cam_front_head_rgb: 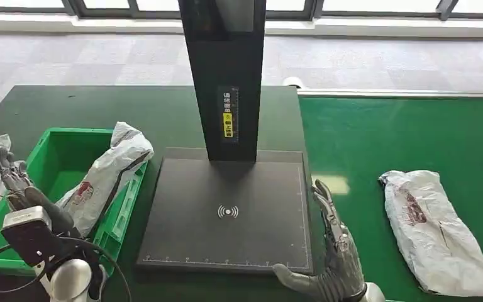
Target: Moved the parcel from conveyor to table for the left to box.
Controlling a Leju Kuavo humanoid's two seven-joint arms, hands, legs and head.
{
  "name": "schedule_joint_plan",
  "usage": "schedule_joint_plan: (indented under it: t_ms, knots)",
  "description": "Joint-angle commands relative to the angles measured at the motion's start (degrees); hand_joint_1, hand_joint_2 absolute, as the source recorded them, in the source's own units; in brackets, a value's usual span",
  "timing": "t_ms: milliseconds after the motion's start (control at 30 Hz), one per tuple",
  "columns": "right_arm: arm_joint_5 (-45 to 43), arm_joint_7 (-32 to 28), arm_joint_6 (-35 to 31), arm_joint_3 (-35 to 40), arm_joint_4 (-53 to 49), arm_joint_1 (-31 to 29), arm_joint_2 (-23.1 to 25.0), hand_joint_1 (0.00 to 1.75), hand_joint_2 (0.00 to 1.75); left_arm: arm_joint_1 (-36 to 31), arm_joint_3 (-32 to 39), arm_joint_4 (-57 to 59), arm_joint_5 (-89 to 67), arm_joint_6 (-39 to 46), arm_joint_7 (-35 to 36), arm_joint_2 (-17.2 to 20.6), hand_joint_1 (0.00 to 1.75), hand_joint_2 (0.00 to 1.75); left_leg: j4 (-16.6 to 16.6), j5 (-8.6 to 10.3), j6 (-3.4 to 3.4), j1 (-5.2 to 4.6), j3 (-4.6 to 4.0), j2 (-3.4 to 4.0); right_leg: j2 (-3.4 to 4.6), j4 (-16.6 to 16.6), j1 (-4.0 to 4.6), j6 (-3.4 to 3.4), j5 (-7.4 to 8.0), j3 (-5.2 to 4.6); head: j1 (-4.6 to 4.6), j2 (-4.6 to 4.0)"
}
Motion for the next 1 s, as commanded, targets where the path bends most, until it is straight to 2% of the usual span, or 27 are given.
schedule_joint_plan:
  t_ms: [33, 67, 100, 167, 267, 467, 500, 533, 633, 833, 1000]
  knots:
    - [23.9, 14.6, -2.8, -12.3, 1.8, 1.2, 3.7, 0.00, 1.75, 4.7, -8.5, -4.2, 8.4, -8.2, 2.3, 4.0, 0.00, 0.00, -0.1, 0.05, -0.05, 0.02, -0.03, -0.01, -0.04, -0.1, 0.02, -0.02, 0.05, -0.02, 0.02, 0.00]
    - [26.6, 16.2, -1.8, -13.9, 2.0, 1.3, 4.2, 0.00, 1.75, 4.8, -9.2, -4.2, 9.8, -9.9, 2.7, 4.1, 0.00, 0.00, -0.1, 0.08, -0.07, 0.01, 0.00, 0.00, -0.06, -0.1, 0.01, -0.02, 0.07, 0.00, 0.02, 0.00]
    - [33.1, 19.5, -0.7, -16.5, 2.4, 1.4, 4.8, 0.00, 1.75, 4.6, -9.7, -3.9, 11.3, -12.0, 3.2, 4.3, 0.00, 0.00, -0.1, 0.05, -0.05, 0.02, -0.01, -0.05, -0.09, -0.1, 0.02, -0.01, 0.02, 0.00, 0.00, 0.00]
    - [37.9, 22.1, 0.4, -19.2, 3.0, 1.8, 5.6, 0.00, 1.75, 4.2, -10.2, -3.3, 11.7, -13.6, 3.7, 4.3, 0.00, 0.00, -0.1, 0.07, -0.04, 0.02, 0.00, -0.18, -0.21, -0.1, 0.03, 0.00, 0.01, 0.01, 0.02, 0.00]
    - [37.9, 22.1, 0.3, -19.6, 3.0, 2.1, 5.3, 0.00, 1.75, 4.2, -10.1, -3.2, 11.7, -13.6, 3.7, 4.2, 0.00, 0.00, -0.2, 0.09, -0.09, 0.03, 0.46, -0.12, -0.17, -0.2, 0.04, 0.00, 0.03, 0.08, 0.02, 0.00]
    - [37.9, 22.0, 0.2, -19.5, 3.1, 2.0, 5.7, 0.00, 1.75, 4.1, -9.9, -3.2, 11.8, -13.8, 3.7, 4.3, 0.00, 0.00, -0.1, 0.06, -0.07, 0.02, 0.06, -0.01, -0.05, -0.1, 0.02, -0.03, 0.05, 0.05, 0.02, 0.00]
    - [43.9, 30.1, 12.5, -22.7, 5.7, 2.3, 4.4, 0.00, 1.75, 4.8, -11.1, -3.9, 12.1, -17.6, 3.2, 5.7, 0.00, 0.00, -0.2, 0.09, -0.09, 0.05, 0.01, -0.02, -0.08, -0.2, 0.05, -0.03, 0.10, 0.03, 0.02, 0.00]
    - [40.9, 27.7, 9.5, -26.3, 12.2, 1.6, 2.0, 0.00, 1.75, 5.8, -10.6, -4.6, 11.8, -18.4, 2.9, 5.4, 0.00, 0.00, -0.1, 0.06, -0.09, 0.02, -0.01, -0.02, -0.07, -0.1, 0.02, -0.03, 0.06, -0.01, 0.02, 0.00]
    - [39.7, 22.6, 6.3, -33.2, 22.9, -3.8, 1.7, 0.00, 1.75, 5.8, -9.5, -4.7, 11.5, -18.8, 2.8, 4.5, 0.00, 0.00, -0.2, 0.04, -0.04, 0.12, 0.15, -0.04, -0.08, -0.3, 0.13, 0.01, 0.08, 0.21, 0.02, 0.00]
    - [39.6, 24.9, 11.9, -36.6, 36.0, -11.3, -0.3, 0.00, 1.75, 6.6, -8.8, -5.3, 10.8, -19.0, 2.7, 3.9, 0.00, 0.00, -0.2, 0.04, -0.03, 0.05, 0.05, 0.16, 0.10, -0.3, 0.04, 0.03, 0.14, 0.12, 0.02, 0.00]
    - [39.3, 27.0, 14.4, -38.9, 40.7, -13.2, -0.6, 0.00, 1.75, 6.8, -8.3, -4.7, 10.7, -19.3, 2.8, 3.8, 0.00, 0.00, -0.3, 0.06, -0.09, 0.04, 0.11, 0.12, 0.06, -0.3, 0.05, -0.01, 0.13, 0.15, 0.00, 0.00]
